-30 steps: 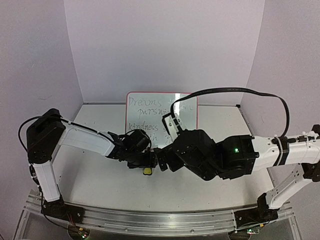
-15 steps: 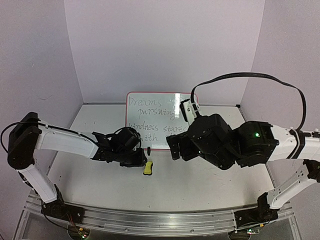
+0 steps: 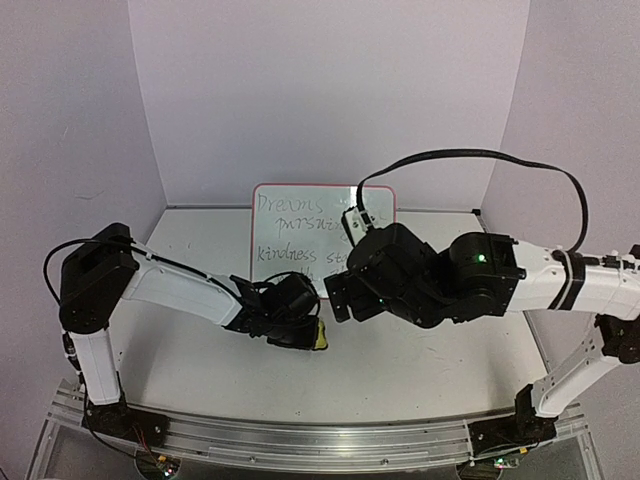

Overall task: Erase the whiteboard
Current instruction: Pick up the whiteboard eraser from the center of the board.

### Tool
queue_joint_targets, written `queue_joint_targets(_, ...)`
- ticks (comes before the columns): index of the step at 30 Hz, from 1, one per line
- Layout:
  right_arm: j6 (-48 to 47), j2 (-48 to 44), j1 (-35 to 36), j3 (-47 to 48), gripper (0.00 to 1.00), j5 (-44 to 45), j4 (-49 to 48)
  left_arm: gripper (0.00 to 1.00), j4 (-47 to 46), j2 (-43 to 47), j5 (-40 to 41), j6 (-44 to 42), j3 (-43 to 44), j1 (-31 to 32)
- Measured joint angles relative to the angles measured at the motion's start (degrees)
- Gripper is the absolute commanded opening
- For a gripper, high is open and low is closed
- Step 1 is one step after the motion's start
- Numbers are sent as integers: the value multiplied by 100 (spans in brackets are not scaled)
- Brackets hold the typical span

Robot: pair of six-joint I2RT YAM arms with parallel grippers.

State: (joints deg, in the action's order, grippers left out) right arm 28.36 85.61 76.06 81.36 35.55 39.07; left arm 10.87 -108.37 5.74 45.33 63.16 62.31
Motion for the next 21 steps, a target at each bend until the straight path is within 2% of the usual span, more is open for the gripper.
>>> queue_joint_targets(2, 2, 69, -288, 0, 98, -272, 54, 22, -6, -69, -92, -40, 163, 163)
queue_joint_targets(7, -37, 236, -1073, 43, 98, -989, 200, 58, -94, 199, -168, 36, -6, 340)
queue_joint_targets(11, -154, 612, -1458, 324, 97, -1573, 442, 76, 24, 1160, 56, 120, -680, 307)
queue_joint_targets(16, -615, 1417, -1567, 914, 98, -2465, 898, 86, 186, 2807, 633, 241, -1192, 292)
queue_joint_targets(21, -1478, 2454, -1676, 1587, 97, -3479, 1423, 99, 585, 3991, 1385, 316, -1561, 278)
